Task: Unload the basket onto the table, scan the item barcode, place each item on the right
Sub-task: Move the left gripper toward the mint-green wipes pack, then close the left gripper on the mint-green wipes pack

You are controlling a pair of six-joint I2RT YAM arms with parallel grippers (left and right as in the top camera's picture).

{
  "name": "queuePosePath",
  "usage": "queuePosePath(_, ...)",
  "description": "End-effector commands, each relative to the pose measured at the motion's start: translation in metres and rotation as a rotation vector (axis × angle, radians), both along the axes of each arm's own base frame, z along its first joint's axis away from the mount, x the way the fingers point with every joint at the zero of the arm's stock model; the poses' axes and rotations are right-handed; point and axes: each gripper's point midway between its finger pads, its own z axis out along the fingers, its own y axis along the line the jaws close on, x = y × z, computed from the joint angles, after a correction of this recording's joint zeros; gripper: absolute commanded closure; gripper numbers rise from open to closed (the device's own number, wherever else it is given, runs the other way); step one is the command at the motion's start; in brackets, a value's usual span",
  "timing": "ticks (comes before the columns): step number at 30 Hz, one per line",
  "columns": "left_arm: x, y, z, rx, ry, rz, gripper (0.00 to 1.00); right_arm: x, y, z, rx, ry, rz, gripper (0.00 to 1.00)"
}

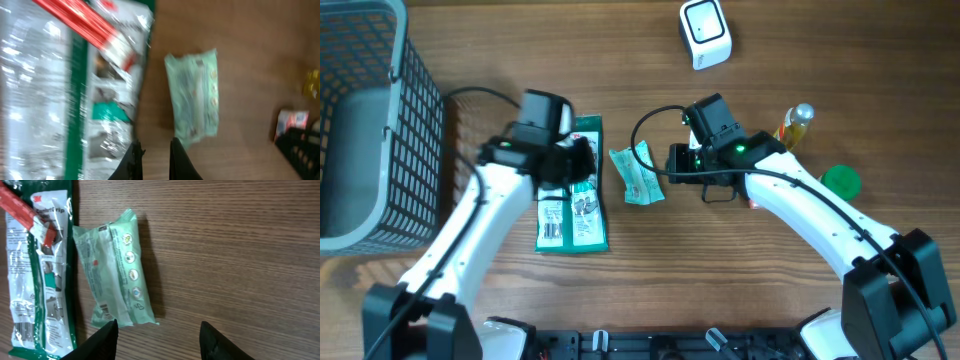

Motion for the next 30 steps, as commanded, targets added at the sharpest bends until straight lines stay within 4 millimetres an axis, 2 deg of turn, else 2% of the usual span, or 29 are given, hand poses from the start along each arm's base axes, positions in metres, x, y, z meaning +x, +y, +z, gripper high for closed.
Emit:
queuePosePath(1, -0.019, -0.025, -0.029, 0.059, 0.079, -0.061, 0.87, -0.001, -0.011, -0.007, -0.033, 0.014, -0.011, 0.47)
queuePosePath(4, -0.027, -0.031, -0.047, 0.163, 0.101, -0.07, 0.79, -0.001, -0.011, -0.008, -0.034, 0.019, -0.015, 0.47)
queuePosePath(5, -0.029, -0.031, -0.053, 0.178, 0.119, -0.053, 0.79, -0.002, -0.011, -0.008, -0.035, 0.019, -0.014, 0.47)
queuePosePath(11, -0.036, -0.03, -0.083, 0.217, 0.212, -0.035, 0.71, -0.002, -0.012, -0.008, -0.036, 0.021, -0.014, 0.48)
queuePosePath(14, -0.032, -0.032, -0.091, 0.215, 0.208, -0.035, 0.64, -0.002, -0.012, -0.008, -0.036, 0.021, -0.014, 0.48)
queuePosePath(18, -0.003, -0.047, -0.087, 0.158, 0.092, -0.029, 0.63, -0.002, -0.012, -0.008, -0.036, 0.021, -0.014, 0.48)
queuePosePath(21, 0.01, -0.054, -0.086, 0.133, 0.042, -0.026, 0.65, -0.002, -0.012, -0.008, -0.036, 0.021, -0.014, 0.48)
queuePosePath(24, 0.008, -0.064, -0.096, 0.123, 0.052, -0.067, 0.65, -0.002, -0.012, -0.008, -0.036, 0.02, -0.014, 0.48)
queuePosePath(28, -0.004, -0.104, -0.1, 0.055, 0.016, -0.297, 0.64, 0.002, -0.018, -0.008, -0.034, 0.019, -0.033, 0.48)
queuePosePath(30, -0.001, -0.103, -0.1, 0.09, -0.013, -0.323, 0.58, 0.007, -0.026, -0.008, -0.031, 0.021, -0.057, 0.48)
